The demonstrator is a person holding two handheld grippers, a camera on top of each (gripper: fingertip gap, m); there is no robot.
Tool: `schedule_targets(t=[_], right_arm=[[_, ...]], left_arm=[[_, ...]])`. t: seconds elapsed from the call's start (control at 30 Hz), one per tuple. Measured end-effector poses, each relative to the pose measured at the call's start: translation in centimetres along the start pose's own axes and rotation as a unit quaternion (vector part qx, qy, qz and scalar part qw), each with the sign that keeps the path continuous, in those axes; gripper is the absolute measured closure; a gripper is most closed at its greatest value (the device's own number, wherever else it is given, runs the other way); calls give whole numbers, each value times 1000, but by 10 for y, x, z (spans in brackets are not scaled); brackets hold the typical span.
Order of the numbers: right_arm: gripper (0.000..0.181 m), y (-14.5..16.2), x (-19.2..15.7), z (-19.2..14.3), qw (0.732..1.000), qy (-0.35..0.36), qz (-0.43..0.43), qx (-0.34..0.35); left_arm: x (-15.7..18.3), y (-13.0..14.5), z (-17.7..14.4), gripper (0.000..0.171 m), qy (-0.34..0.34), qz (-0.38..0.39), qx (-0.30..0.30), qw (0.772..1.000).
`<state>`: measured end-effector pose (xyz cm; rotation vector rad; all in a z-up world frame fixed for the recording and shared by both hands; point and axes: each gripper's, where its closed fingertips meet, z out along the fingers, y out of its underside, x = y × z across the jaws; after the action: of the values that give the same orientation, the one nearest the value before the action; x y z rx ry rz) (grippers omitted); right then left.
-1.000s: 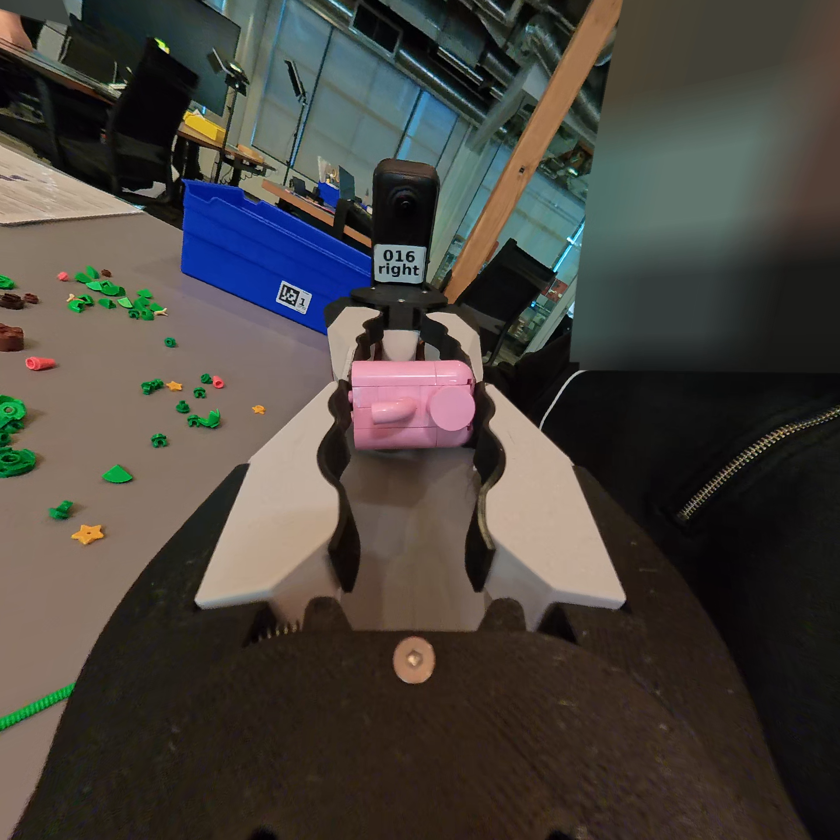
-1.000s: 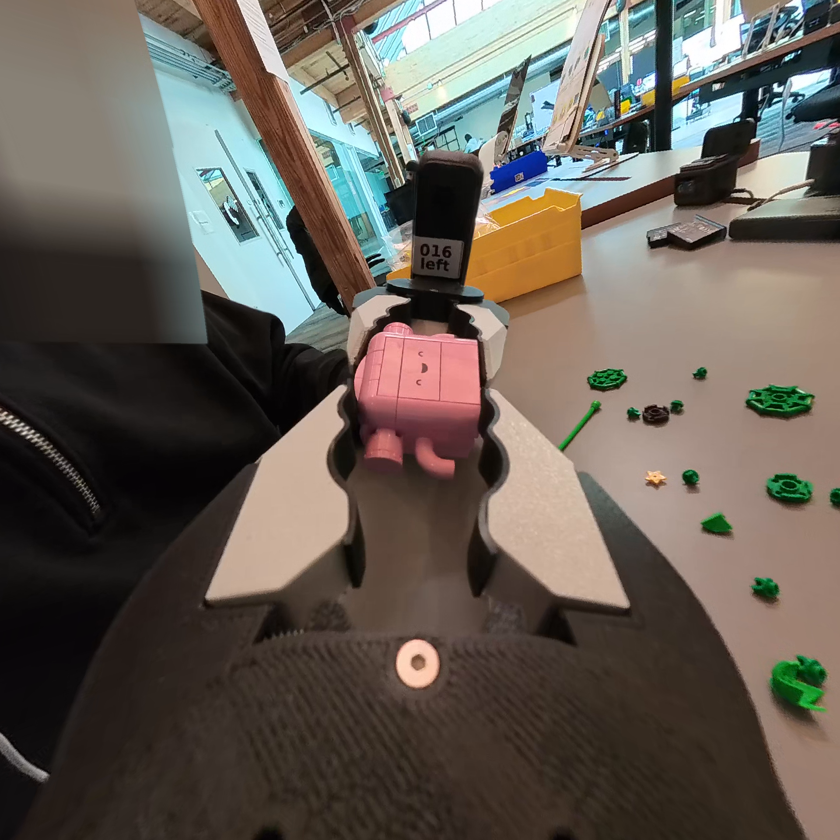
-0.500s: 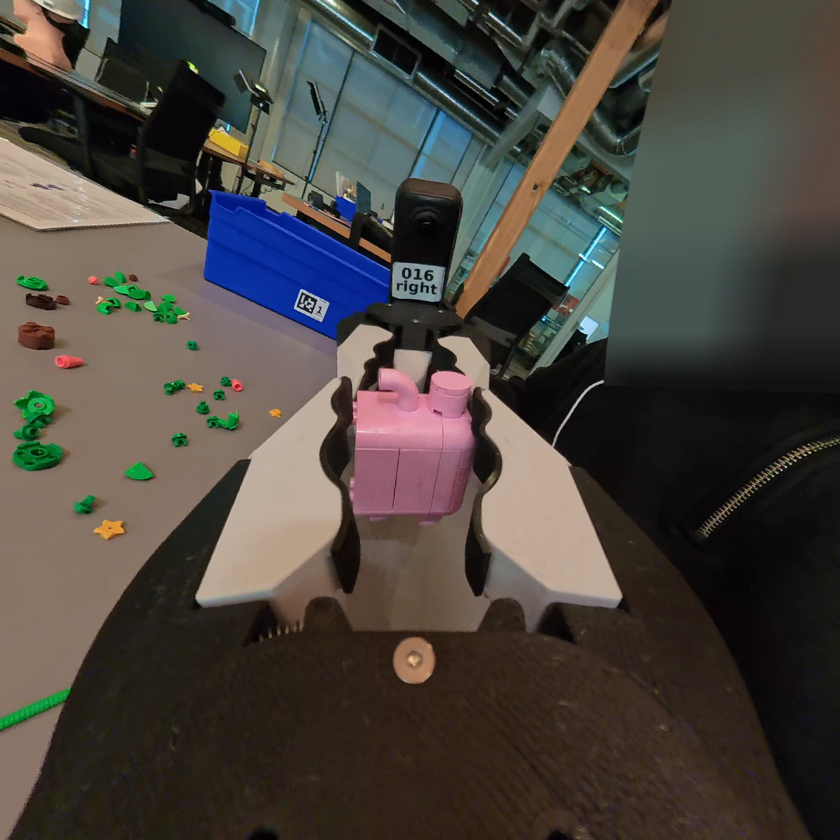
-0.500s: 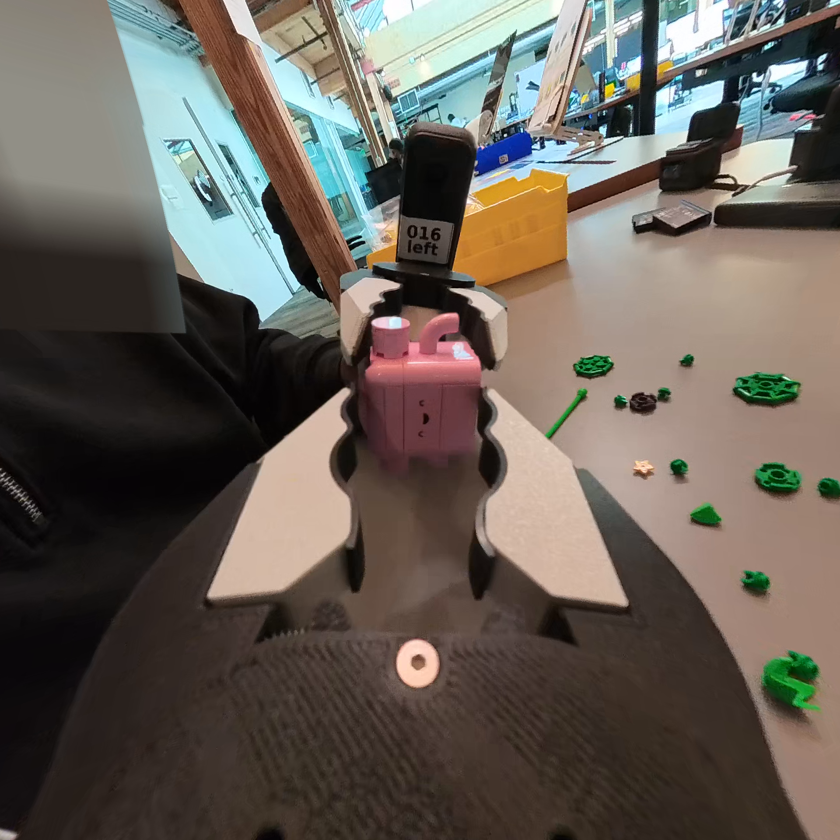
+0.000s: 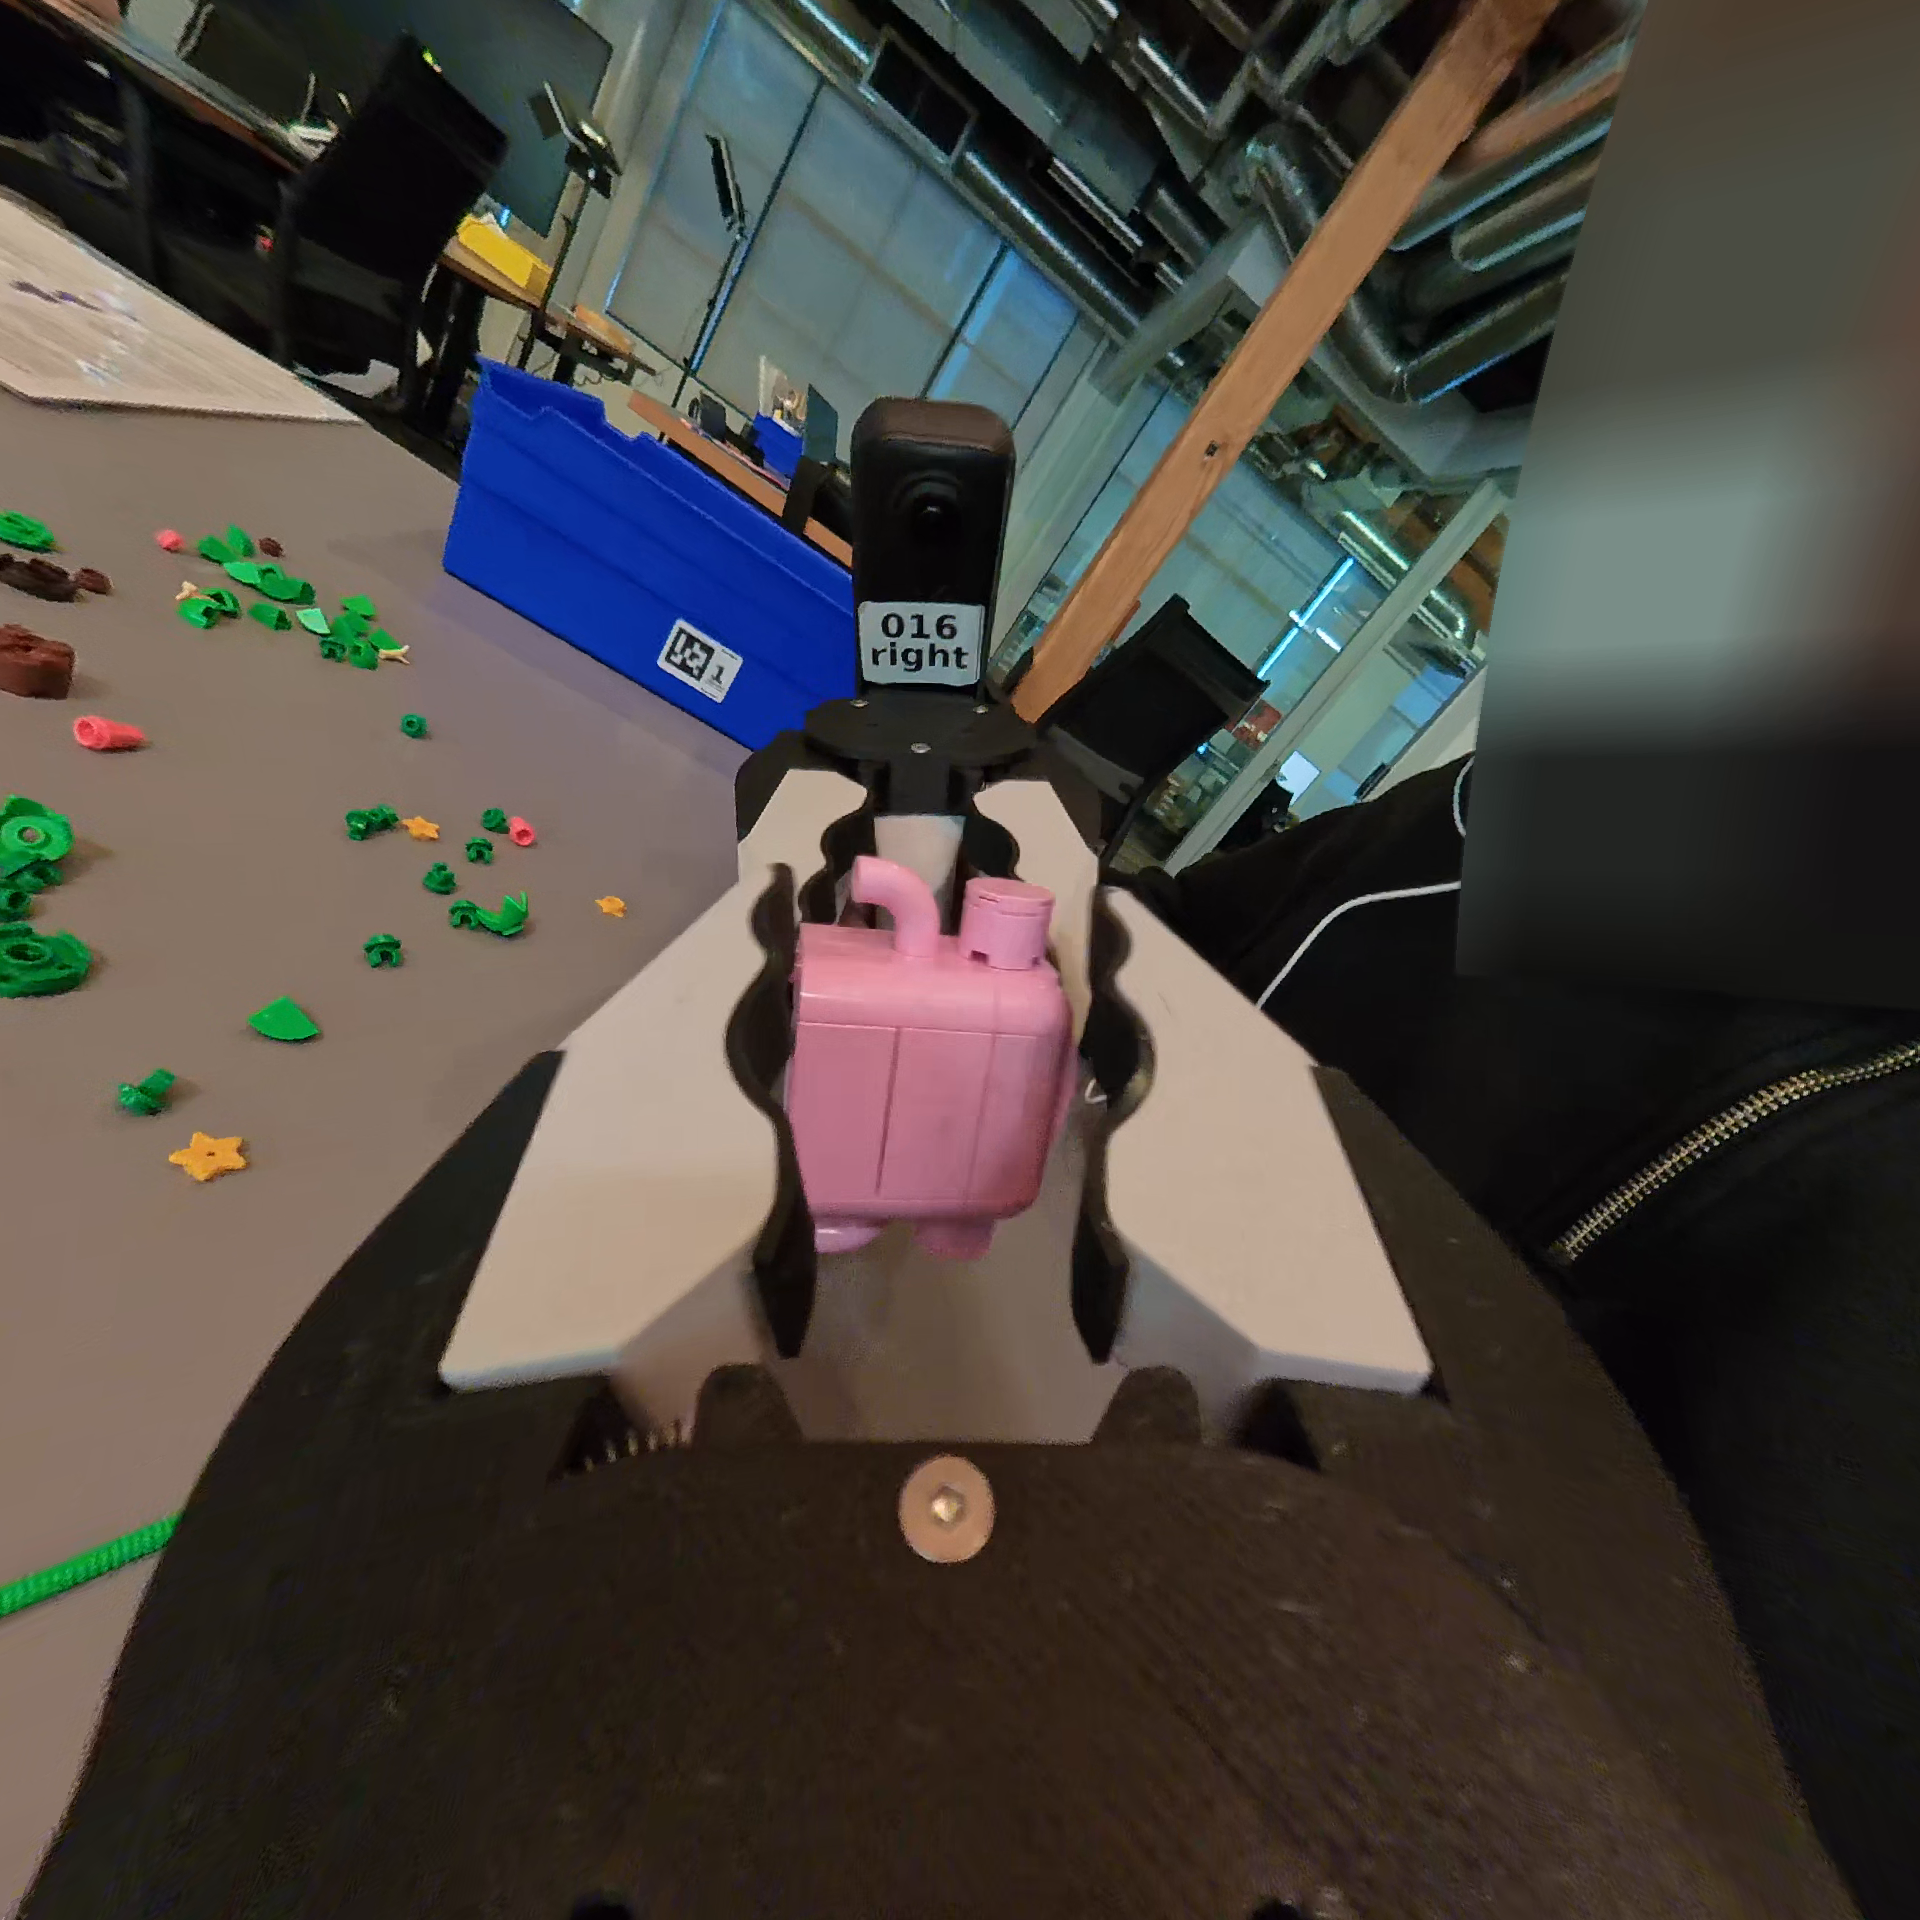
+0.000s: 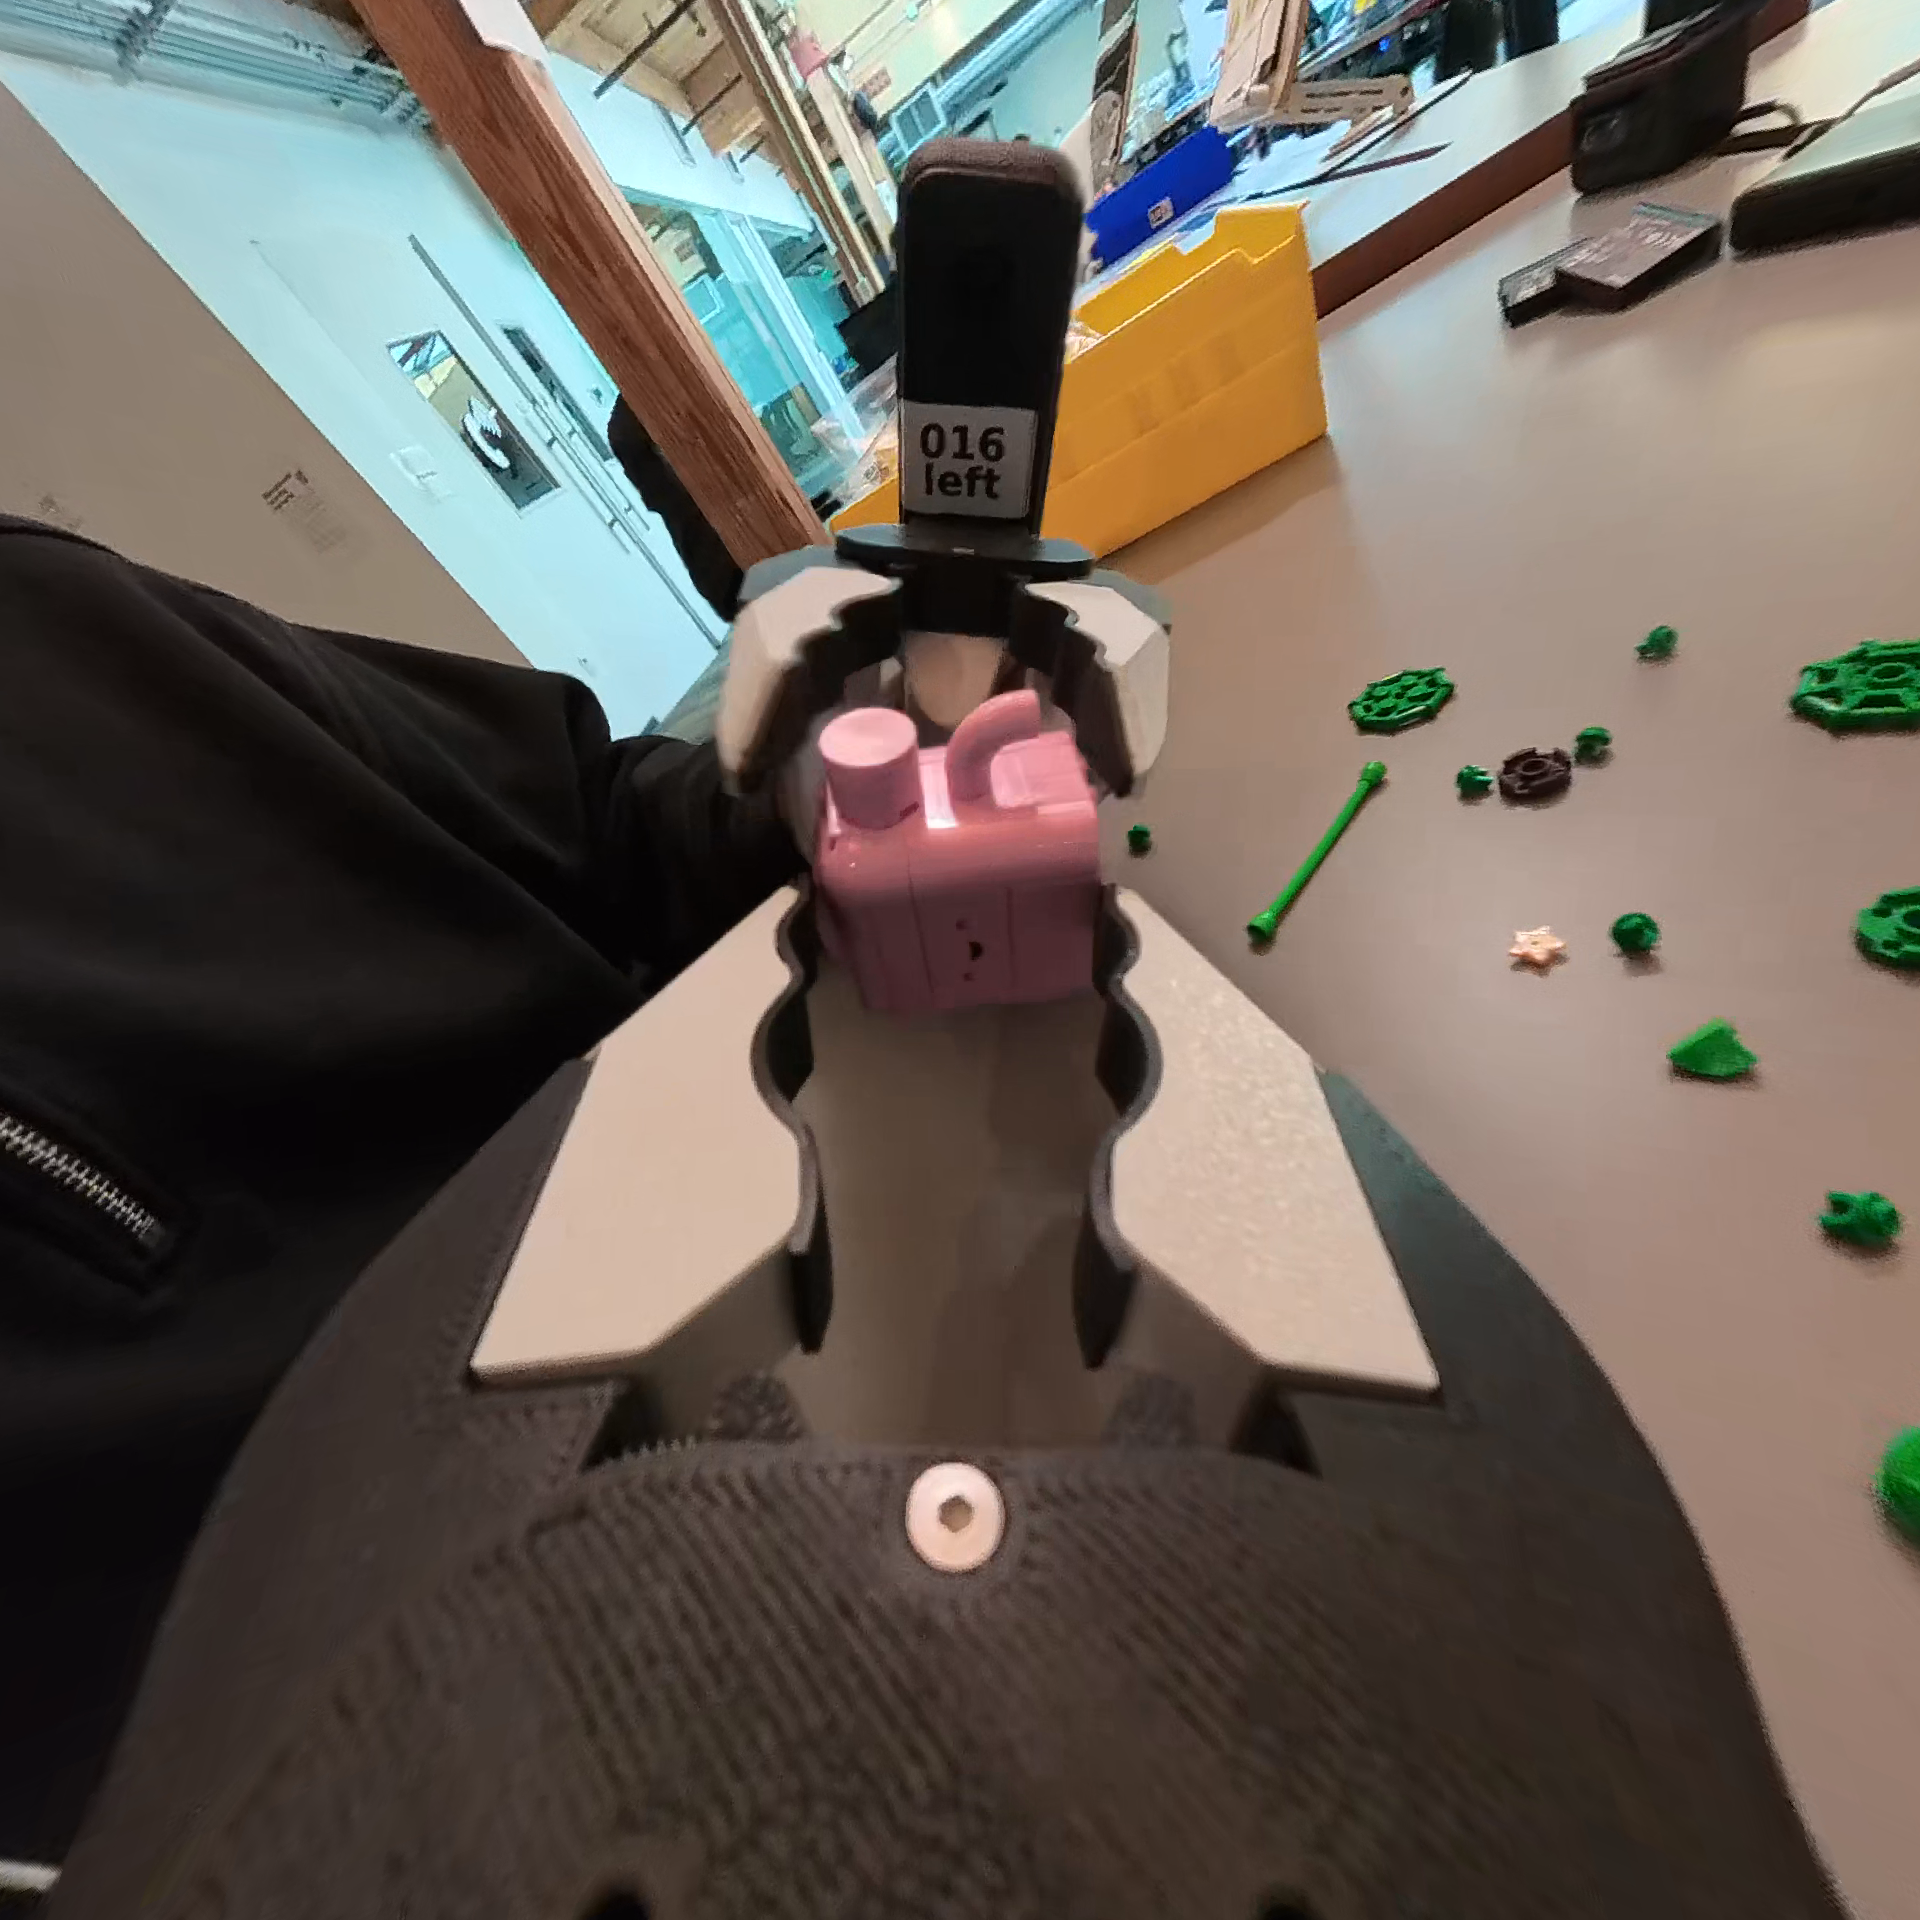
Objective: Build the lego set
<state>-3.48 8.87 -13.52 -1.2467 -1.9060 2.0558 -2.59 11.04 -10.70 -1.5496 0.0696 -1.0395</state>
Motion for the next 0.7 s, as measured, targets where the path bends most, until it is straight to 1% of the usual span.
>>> schedule_targets(t=[0.03,0.07,0.13,0.23,0.3,0.43,0.57,0.63,0.7], right_arm=[[129,-2,2,-3,1000,1,4,7],[129,-6,4,-6,1000,0,9,18],[129,-17,5,-14,998,-9,23,51],[129,-29,5,-22,994,-26,44,94],[129,-31,4,-23,992,-38,52,107],[129,-27,4,-17,993,-38,47,105],[128,-28,3,-17,992,-46,45,108],[112,-30,5,-18,992,-46,48,110],[107,-30,3,-19,991,-57,48,109]], left_arm=[[-1,-3,-1,109,-2,-1,7,1000],[-2,-6,-3,101,-8,1,13,1000],[-5,-6,-5,95,-21,11,11,1000],[-9,6,1,92,-42,28,-26,998],[-12,14,5,95,-56,30,-45,997],[-9,11,3,117,-53,44,-38,997],[-8,11,2,120,-65,71,-49,994],[-8,14,2,120,-76,93,-66,991],[-7,18,2,120,-85,119,-87,985]])
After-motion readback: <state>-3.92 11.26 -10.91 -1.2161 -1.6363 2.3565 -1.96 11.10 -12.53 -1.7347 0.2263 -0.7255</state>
